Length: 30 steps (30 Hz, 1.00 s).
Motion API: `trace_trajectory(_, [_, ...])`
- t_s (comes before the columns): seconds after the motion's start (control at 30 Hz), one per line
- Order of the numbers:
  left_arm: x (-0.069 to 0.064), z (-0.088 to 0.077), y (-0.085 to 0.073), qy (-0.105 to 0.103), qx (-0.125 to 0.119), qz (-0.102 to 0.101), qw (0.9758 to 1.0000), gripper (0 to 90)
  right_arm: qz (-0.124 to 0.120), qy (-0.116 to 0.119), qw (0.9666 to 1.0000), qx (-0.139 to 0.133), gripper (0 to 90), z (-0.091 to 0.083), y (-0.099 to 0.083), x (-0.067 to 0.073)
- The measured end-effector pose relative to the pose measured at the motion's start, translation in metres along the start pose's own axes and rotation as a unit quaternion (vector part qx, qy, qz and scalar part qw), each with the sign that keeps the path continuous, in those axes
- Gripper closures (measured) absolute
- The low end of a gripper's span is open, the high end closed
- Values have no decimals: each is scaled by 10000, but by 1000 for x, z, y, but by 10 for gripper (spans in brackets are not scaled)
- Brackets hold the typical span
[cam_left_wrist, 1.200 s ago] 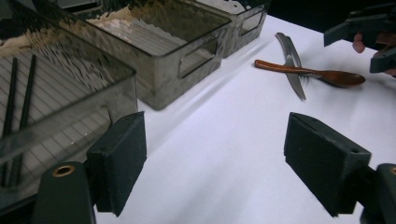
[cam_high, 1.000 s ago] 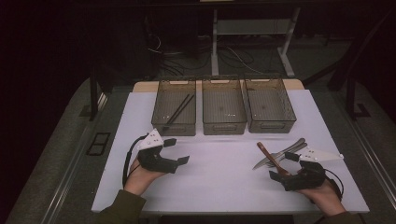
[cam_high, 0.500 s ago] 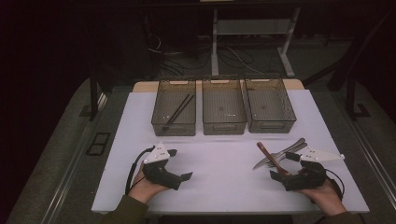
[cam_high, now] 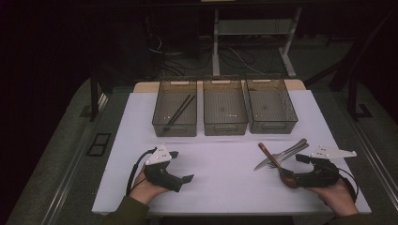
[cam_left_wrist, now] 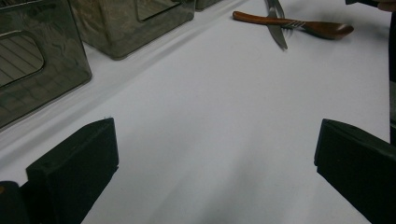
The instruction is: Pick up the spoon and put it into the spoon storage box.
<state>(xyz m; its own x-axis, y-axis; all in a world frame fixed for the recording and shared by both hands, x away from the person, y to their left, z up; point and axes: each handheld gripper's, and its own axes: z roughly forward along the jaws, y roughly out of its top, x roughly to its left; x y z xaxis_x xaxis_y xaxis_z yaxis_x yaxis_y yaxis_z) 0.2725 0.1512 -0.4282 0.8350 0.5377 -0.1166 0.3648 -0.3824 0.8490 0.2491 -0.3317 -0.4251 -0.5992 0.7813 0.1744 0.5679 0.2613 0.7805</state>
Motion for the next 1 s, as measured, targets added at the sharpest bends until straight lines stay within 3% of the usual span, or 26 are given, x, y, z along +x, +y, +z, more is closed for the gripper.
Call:
trace_trajectory(0.37, [1,1,-2,-67,-8,-13,10000,0,93,-56,9996,263,146,-11,-15,-13])
trace_trajectory(0.5, [0,3,-2,-64,5,12,10000,0,86,-58,9996,262,158,-10,-14,-10])
trace_trajectory(1.0, [0,4,-2,-89,66,33,9999,0,-43,111,9978,657,299,3,-15,-4])
